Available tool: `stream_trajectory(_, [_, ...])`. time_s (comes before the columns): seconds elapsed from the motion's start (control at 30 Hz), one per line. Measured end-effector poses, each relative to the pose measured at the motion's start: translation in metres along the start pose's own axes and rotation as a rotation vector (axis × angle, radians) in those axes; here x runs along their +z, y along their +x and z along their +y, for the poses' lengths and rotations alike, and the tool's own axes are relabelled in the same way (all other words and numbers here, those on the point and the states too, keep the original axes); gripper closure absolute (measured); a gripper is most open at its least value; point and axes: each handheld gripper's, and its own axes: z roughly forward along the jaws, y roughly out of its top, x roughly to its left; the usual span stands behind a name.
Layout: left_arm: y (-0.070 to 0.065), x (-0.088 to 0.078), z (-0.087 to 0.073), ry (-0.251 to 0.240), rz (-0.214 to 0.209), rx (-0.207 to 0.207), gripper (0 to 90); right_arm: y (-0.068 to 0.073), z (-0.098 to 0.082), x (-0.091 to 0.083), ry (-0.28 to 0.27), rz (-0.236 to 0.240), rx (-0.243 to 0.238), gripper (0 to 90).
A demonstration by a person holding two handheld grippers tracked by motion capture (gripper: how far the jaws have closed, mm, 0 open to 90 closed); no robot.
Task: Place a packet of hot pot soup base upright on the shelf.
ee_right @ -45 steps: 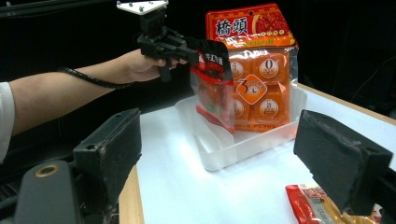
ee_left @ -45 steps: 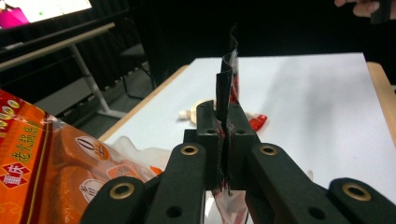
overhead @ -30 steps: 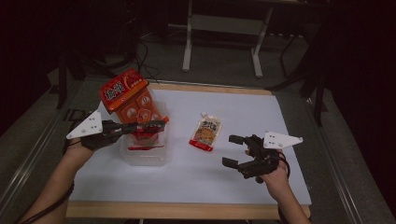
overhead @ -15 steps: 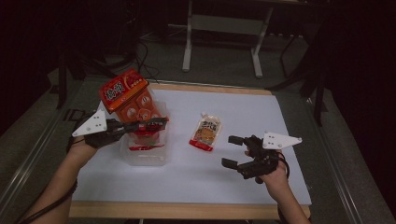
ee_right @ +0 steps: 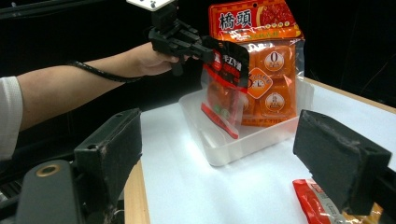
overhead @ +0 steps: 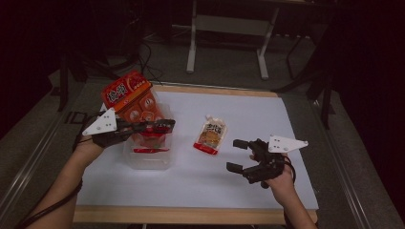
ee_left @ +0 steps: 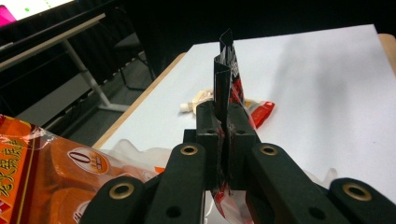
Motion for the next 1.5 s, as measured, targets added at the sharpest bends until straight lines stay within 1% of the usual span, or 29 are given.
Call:
stream_trajectory(0.07, [0.002,0.003,0.001,0.012,-0.004,0.004,87.2,-0.001,0.000,0.000,-0.002,-0.001,0.000,15.3])
stream_trajectory(0.1, [0.002,0.004,0.001,0.015,0.003,0.015,87.2,-0.001,-0.001,-0.001,-0.002,0.000,0.001,15.3])
stream_trajectory(0.2, [0.001,0.005,-0.003,0.014,-0.004,0.007,87.2,-0.001,-0.001,-0.001,0.001,0.000,0.002,15.3])
stream_trajectory(0.33, [-0.002,0.005,-0.013,0.011,-0.014,-0.019,87.1,-0.001,-0.001,-0.001,0.001,-0.002,0.003,15.3])
stream_trajectory(0.37, [-0.002,0.005,-0.013,0.011,-0.014,-0.019,87.2,-0.001,-0.001,-0.001,0.001,-0.002,0.003,15.3])
stream_trajectory(0.47, [-0.003,0.002,-0.022,-0.033,-0.011,-0.061,87.2,-0.001,0.000,-0.001,-0.002,-0.001,0.003,15.3])
stream_trajectory(0.63, [-0.006,0.000,-0.030,-0.043,-0.014,-0.070,87.2,-0.001,0.000,-0.001,-0.005,0.001,0.003,15.3])
stream_trajectory(0.7, [-0.008,0.001,-0.033,-0.036,-0.022,-0.065,87.2,-0.001,0.000,0.000,-0.004,0.001,0.003,15.3])
stream_trajectory(0.77, [-0.009,0.002,-0.034,-0.034,-0.026,-0.069,87.1,-0.001,-0.001,0.000,-0.002,0.001,0.006,15.3])
stream_trajectory(0.8, [-0.012,0.004,-0.038,-0.035,-0.033,-0.073,87.1,-0.001,-0.001,0.000,-0.001,0.001,0.007,15.3])
stream_trajectory(0.9, [-0.014,0.005,-0.045,-0.039,-0.034,-0.083,87.0,-0.001,-0.001,-0.001,0.000,0.001,0.006,15.3])
stream_trajectory(1.07, [-0.014,0.003,-0.055,-0.069,-0.039,-0.117,86.9,-0.001,-0.001,-0.002,-0.003,-0.001,0.008,15.3])
stream_trajectory(1.1, [-0.013,0.002,-0.057,-0.068,-0.037,-0.121,86.9,-0.001,-0.001,-0.002,-0.003,-0.001,0.007,15.4])
stream_trajectory(1.13, [-0.013,0.002,-0.058,-0.071,-0.038,-0.126,86.9,-0.001,-0.001,-0.002,-0.003,0.000,0.007,18.1])
stream_trajectory(1.17, [-0.013,0.001,-0.060,-0.072,-0.037,-0.128,86.8,-0.002,-0.001,-0.002,-0.002,-0.004,0.006,18.7])
stream_trajectory(1.37, [-0.011,-0.002,-0.069,-0.066,-0.021,-0.145,86.4,-0.002,-0.001,-0.002,0.002,-0.014,0.004,18.6])
stream_trajectory(1.43, [-0.011,-0.002,-0.070,-0.066,-0.016,-0.160,85.6,-0.003,-0.002,-0.002,0.005,-0.015,0.002,18.4])
stream_trajectory(1.47, [-0.011,-0.002,-0.070,-0.069,-0.025,-0.172,85.6,-0.003,-0.002,-0.002,0.005,-0.016,0.005,18.3])
stream_trajectory(1.5, [-0.010,-0.002,-0.069,-0.066,-0.020,-0.171,85.3,-0.003,-0.002,-0.001,0.005,-0.016,0.005,18.2])
